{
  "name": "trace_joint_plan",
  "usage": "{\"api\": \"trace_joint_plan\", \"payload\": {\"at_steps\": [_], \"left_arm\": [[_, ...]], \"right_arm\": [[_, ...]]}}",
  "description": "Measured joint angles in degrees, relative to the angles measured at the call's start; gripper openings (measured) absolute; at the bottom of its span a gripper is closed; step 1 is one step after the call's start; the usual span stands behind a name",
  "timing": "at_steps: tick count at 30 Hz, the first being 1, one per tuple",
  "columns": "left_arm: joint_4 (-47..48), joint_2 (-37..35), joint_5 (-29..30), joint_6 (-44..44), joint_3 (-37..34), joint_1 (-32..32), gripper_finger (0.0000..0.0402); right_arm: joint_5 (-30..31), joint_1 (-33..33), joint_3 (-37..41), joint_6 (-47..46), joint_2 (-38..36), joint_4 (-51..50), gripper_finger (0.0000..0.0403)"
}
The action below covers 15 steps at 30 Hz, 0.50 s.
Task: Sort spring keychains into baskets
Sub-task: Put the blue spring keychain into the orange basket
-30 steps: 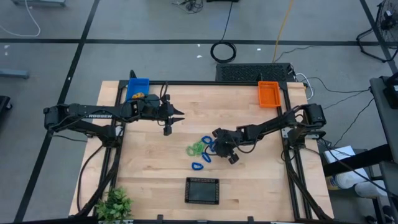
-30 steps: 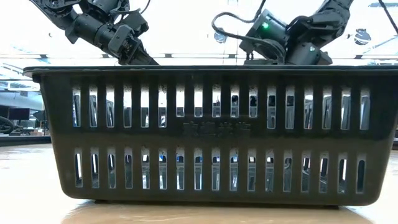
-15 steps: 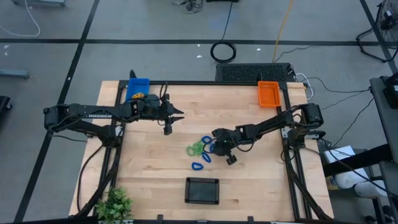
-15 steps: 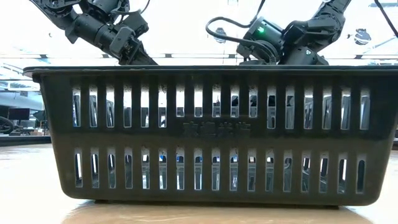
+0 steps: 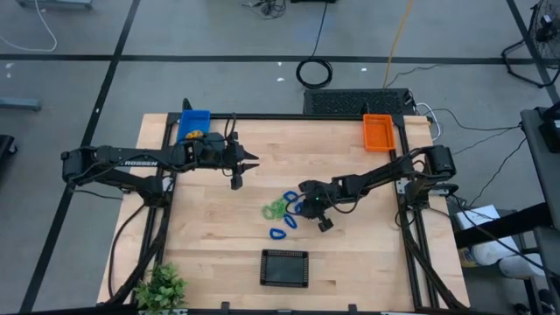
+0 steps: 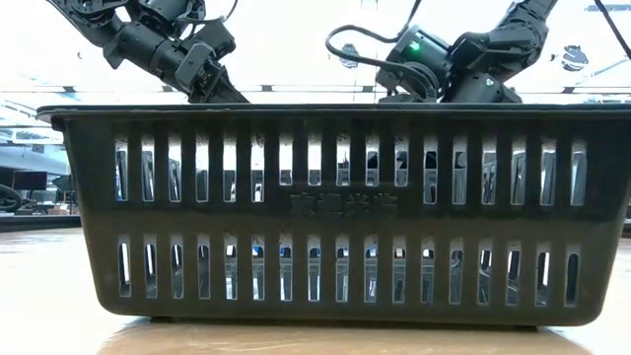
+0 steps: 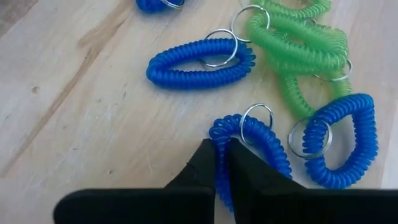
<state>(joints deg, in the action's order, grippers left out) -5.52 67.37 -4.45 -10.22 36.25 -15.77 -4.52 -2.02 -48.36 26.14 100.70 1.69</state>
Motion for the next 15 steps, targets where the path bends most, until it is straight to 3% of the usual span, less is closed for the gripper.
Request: {"api": "trace_joint_plan", "payload": {"at_steps": [15], "left_arm": [[0.44,0.02,0.04,0.02,0.0,0.0,0.0108]], "right_arm": [[0.15,1.0,0.05,-5.49,-14.4,-3.78,0.0004]]}}
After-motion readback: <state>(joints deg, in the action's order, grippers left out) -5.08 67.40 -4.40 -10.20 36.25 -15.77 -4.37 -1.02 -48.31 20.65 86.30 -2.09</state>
